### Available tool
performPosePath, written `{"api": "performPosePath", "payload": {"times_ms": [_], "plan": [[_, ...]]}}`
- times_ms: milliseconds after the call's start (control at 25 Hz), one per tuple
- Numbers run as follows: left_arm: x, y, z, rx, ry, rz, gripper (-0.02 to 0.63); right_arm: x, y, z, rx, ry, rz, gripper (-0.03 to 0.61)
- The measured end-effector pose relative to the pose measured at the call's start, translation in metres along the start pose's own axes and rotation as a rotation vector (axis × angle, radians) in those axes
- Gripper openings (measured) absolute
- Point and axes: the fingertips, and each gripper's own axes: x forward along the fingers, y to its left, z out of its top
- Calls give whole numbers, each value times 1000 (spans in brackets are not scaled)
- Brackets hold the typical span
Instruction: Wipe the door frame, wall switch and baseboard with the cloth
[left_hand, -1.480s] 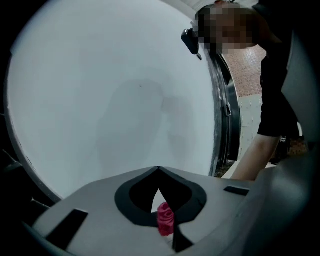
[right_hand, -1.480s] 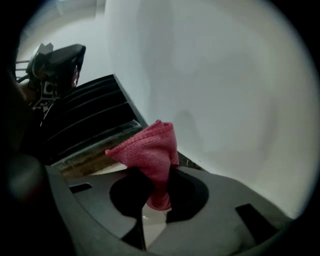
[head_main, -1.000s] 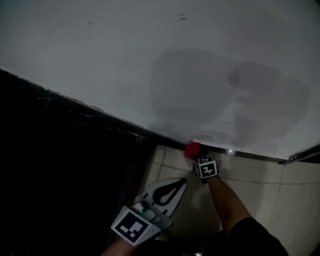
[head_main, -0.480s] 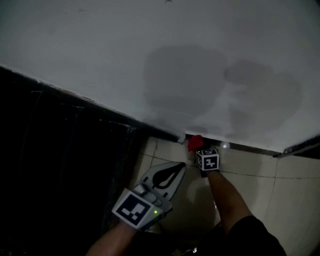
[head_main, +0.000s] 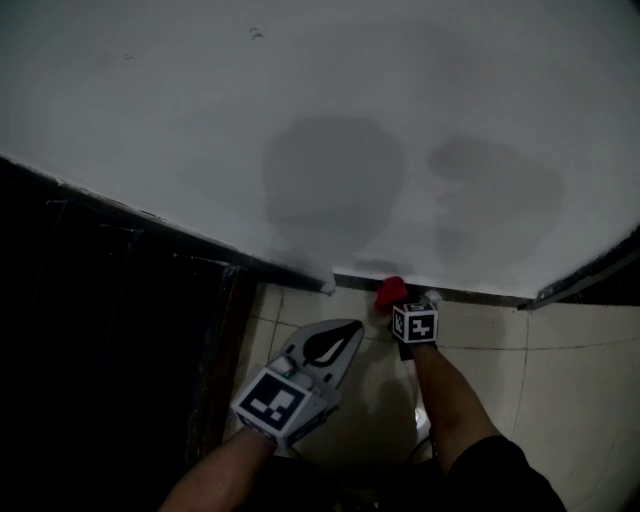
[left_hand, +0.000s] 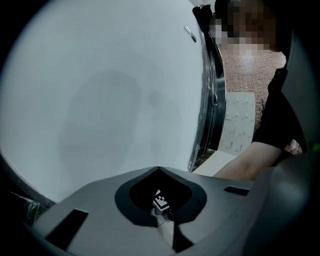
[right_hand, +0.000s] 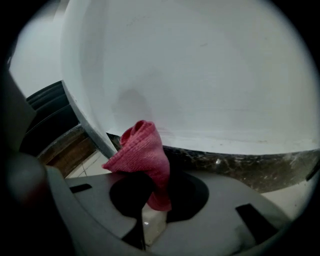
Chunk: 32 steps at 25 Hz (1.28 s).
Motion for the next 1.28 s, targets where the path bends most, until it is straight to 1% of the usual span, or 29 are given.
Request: {"api": "performPosePath", "payload": {"times_ms": [160, 480, 680, 920, 1120, 1280], "plan": [[23, -19, -2, 21, 12, -52, -8, -9, -17, 0, 9, 0, -9, 57], [47, -41, -3, 27, 3, -98, -8, -25, -50, -6, 15, -5, -45, 57], [63, -54, -10, 44, 26, -120, -8, -35, -72, -11, 31, -16, -60, 57], [78, -65, -13, 52, 32, -141, -8, -48, -95, -16, 45, -26, -83, 57], [96, -88, -16, 64, 35, -185, -8, -61, -124, -24, 91, -43, -105, 57], [107, -101, -18, 64, 30, -217, -8, -71, -147, -28, 89, -60, -125, 57]]}}
